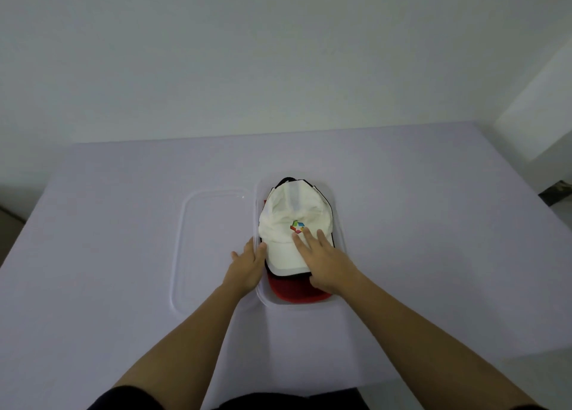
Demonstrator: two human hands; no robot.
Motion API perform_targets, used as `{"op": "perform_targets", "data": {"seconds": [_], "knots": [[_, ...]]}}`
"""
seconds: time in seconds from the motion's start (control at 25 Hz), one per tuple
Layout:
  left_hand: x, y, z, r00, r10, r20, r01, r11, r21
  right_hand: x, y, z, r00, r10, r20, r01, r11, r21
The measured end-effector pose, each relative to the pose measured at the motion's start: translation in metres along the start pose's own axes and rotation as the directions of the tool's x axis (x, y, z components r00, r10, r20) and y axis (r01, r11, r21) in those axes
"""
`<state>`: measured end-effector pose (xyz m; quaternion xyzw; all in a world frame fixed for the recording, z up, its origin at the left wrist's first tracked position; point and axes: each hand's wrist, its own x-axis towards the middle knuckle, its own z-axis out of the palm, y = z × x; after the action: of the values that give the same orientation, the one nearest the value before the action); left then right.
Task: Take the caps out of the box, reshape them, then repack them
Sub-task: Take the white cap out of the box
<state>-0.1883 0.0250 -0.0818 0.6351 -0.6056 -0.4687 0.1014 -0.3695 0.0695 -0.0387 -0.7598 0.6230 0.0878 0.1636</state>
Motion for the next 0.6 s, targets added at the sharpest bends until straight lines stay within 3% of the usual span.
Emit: {"op": "perform_targets", "data": {"seconds": [0.08,0.2,0.32,0.44,0.6], "knots": [[-0.004,0.009,-0.002,0.991,0.052,-0.126,-0.055,0.998,-0.021,-0.004,0.002,-0.001,0.985,-0.009,-0.17,0.018,0.998,0.052],[-0.013,0.046,-0.004,0.922,0.161,-0.352,-0.205,0.974,-0.092,-0.012,0.015,-0.008,0.905,0.037,-0.424,0.064,0.973,0.223],[-0.018,0.092,-0.001,0.871,0.233,-0.432,-0.354,0.909,-0.222,-0.02,0.038,-0.021,0.791,0.088,-0.605,0.094,0.961,0.262],[-0.004,0.134,0.015,0.869,0.325,-0.373,-0.437,0.857,-0.273,-0.028,0.075,-0.035,0.697,0.123,-0.706,0.073,0.968,0.242],[0.026,0.182,0.061,0.894,0.396,-0.212,-0.43,0.89,-0.151,-0.029,0.151,-0.039,0.637,0.262,-0.725,-0.075,0.957,0.281]]}}
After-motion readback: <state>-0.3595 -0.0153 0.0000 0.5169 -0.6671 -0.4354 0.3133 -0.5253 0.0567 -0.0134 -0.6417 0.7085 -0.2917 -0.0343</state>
